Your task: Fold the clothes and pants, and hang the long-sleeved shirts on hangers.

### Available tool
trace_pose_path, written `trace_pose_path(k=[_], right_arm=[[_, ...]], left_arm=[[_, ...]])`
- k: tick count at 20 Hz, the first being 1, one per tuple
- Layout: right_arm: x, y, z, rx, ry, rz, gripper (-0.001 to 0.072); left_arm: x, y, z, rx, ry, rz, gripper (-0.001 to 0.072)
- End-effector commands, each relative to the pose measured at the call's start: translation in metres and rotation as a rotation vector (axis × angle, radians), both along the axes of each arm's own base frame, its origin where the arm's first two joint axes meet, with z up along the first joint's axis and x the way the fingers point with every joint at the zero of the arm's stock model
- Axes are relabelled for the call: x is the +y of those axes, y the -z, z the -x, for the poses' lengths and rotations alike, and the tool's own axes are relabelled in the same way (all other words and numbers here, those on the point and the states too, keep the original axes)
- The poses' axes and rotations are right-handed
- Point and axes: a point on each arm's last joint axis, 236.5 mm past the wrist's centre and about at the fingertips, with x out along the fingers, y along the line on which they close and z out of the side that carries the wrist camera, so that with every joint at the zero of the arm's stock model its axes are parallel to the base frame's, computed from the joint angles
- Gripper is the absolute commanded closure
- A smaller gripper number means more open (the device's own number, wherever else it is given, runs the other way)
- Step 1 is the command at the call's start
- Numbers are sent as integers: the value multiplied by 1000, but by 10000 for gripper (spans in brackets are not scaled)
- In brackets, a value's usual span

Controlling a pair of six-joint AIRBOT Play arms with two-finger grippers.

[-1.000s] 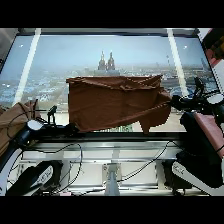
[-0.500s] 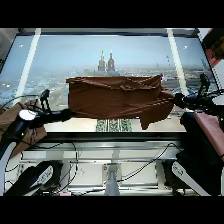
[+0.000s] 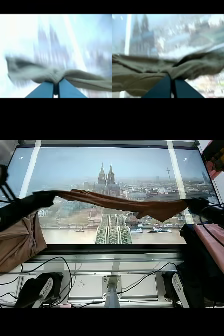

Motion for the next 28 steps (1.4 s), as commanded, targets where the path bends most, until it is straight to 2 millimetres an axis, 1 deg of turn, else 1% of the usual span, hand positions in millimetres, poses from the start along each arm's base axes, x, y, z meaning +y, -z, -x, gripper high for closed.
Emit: trace_pose_path(k=[1,3,4,5,6,7,8,9,10,11,12,13,14,16,18,21,23,24,26,28], right_arm=[[21,-96,47,-255,32,-14,699],[33,-136,78,-367,44,-28,699],[38,-151,92,-416,41,-14,699],[44,-163,107,-460,37,-4,699],[50,-170,120,-486,32,1,699],[55,-171,129,-489,21,9,699],[60,-167,135,-470,10,2,699],[63,-159,137,-432,2,-15,699],[66,-149,139,-388,-9,-26,699],[67,-143,139,-360,-14,-22,699],[64,-141,135,-352,-5,-18,699],[57,-142,130,-355,14,-13,699],[50,-143,120,-363,39,-23,699],[37,-144,95,-362,72,-86,699],[27,-135,62,-318,84,-150,699],[25,-107,9,-191,56,-310,699],[19,-78,-26,-101,43,-355,699],[13,-62,-43,-63,54,-364,699],[3,-37,-74,-24,82,-380,699],[0,-17,-102,-7,109,-399,699]], left_arm=[[22,-104,38,-346,-115,-28,679],[31,-153,72,-524,-173,-12,679],[33,-171,91,-594,-189,-5,679],[34,-184,109,-649,-196,-3,679],[32,-194,127,-694,-196,-2,679],[30,-200,142,-722,-188,-4,680],[25,-199,151,-726,-172,-8,680],[19,-194,156,-705,-145,-11,680],[13,-184,156,-662,-116,-3,680],[7,-171,151,-606,-90,-8,680],[4,-157,144,-555,-74,-31,680],[5,-143,133,-504,-71,-45,680],[6,-132,121,-464,-72,-40,680],[11,-116,91,-399,-87,-31,680],[18,-101,57,-338,-112,-7,680],[18,-60,5,-194,-113,72,679],[19,-31,-29,-129,-117,103,679],[21,-21,-45,-122,-135,112,679],[24,-6,-72,-118,-184,121,679],[22,13,-96,-115,-225,117,679]])
